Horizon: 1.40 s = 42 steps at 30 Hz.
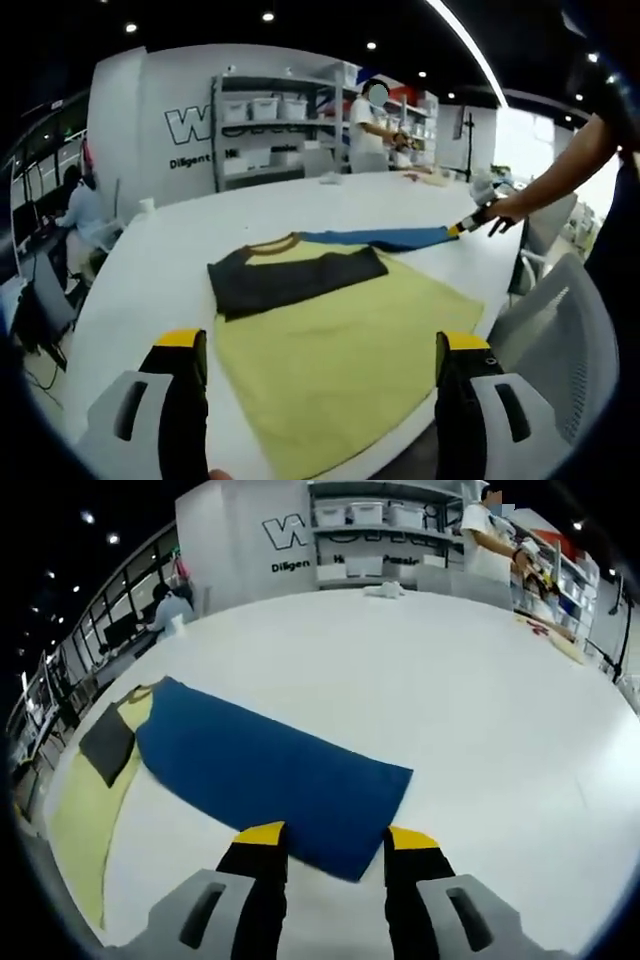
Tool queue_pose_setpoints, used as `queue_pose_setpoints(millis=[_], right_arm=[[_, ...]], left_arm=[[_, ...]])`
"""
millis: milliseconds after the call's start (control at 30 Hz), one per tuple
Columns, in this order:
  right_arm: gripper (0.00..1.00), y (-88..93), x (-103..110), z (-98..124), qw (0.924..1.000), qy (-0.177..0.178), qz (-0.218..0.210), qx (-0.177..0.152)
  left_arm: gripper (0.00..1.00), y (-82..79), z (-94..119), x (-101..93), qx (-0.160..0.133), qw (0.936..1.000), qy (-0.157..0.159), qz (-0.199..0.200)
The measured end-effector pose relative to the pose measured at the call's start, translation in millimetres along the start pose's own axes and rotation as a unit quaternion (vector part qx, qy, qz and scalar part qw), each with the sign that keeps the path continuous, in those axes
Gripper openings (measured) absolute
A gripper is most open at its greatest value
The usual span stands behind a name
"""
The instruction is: Fold the garment on the visible template until the final outline fits inside the template.
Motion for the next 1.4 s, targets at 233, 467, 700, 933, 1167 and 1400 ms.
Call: queue_pose_setpoints(millis=[233, 467, 700, 933, 1167, 1400], right_arm=[[0.31, -0.8, -7, -3, 0.9998, 0.017, -0.01, 0.005], [0.19, 0.9, -7, -5, 0.999, 0.023, 0.035, 0.014], [0.0, -1.8, 5, -9, 0.9975, -0.005, 0.062, 0.032], [0.0, -10.2, 11, -6, 0.9983, -0.019, 0.041, 0.037], [0.0, -40.3, 21, -1, 0.9988, -0.04, 0.028, 0.003], [0.0, -81.5, 56, 6, 0.9959, -0.08, 0.029, -0.032]], left_arm=[[0.94, 1.4, 2, 0.5, -0.003, 1.0, 0.003, 0.002], [0.88, 0.9, 4, 1.6, -0.006, 1.0, 0.002, 0.002], [0.89, 0.3, 4, 3.4, -0.013, 0.9997, 0.002, 0.018], [0.87, 2.1, 4, 2.3, -0.011, 0.9998, 0.001, 0.014], [0.86, 4.0, 4, 5.7, -0.008, 0.9998, -0.004, 0.016], [0.87, 6.2, 4, 2.7, -0.003, 1.0, 0.0, 0.004]])
Point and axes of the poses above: the point that each gripper's makers call its tool centre point, and the gripper's own axes: z roughly backward along the fingers, x roughly to its left, y roughly out of its underside, the point moved 2 cm from there along z, roughly backward along the fingers, and after that the axes turned 9 degrees about -x, right-handed, at the moved point
